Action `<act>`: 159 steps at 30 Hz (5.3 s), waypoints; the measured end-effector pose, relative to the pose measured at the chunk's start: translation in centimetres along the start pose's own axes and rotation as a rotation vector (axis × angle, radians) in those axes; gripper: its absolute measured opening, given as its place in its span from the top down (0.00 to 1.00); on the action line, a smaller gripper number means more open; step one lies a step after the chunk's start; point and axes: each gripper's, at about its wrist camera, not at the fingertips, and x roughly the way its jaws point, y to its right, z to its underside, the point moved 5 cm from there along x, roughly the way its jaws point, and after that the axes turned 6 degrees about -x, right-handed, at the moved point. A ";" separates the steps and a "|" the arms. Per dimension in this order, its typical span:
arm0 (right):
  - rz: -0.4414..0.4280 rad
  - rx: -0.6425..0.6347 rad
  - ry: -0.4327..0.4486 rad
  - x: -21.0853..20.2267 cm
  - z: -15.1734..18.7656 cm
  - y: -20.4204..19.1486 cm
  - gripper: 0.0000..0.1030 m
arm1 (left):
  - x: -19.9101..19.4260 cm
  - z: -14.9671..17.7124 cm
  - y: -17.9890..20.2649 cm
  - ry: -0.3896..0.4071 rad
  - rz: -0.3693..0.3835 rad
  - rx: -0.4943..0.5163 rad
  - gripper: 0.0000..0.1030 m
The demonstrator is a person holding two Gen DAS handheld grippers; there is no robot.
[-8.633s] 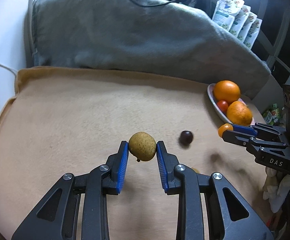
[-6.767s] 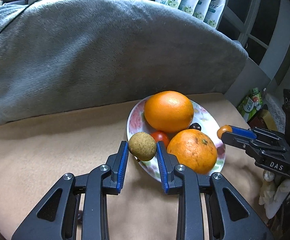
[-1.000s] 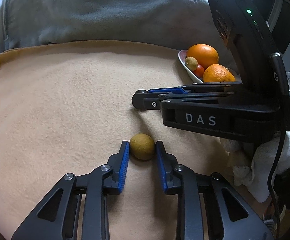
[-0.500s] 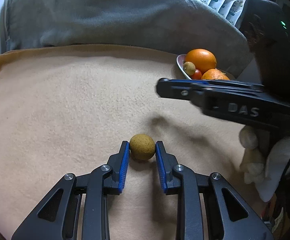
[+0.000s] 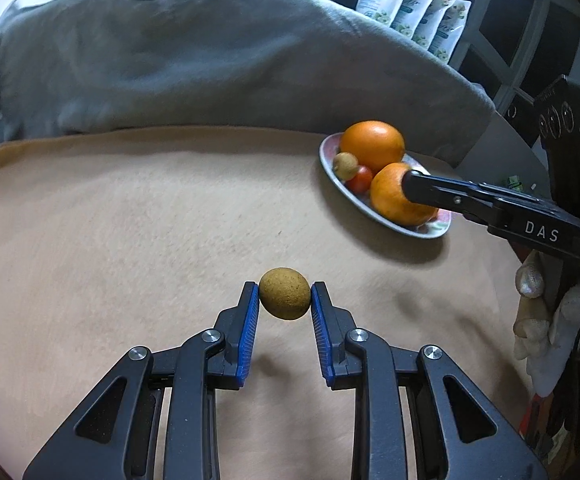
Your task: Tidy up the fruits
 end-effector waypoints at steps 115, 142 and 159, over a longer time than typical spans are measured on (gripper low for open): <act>0.145 0.180 0.086 -3.0 -0.2 10.6 0.11 | 3.7 -6.8 8.6 0.078 0.023 0.184 0.27; 0.471 0.125 0.191 -10.7 1.8 3.6 0.00 | -4.1 -3.1 7.6 0.194 -0.064 0.163 0.27; 0.471 0.135 0.217 -12.2 2.5 2.7 0.00 | -5.8 -2.0 7.2 0.194 -0.101 0.142 0.27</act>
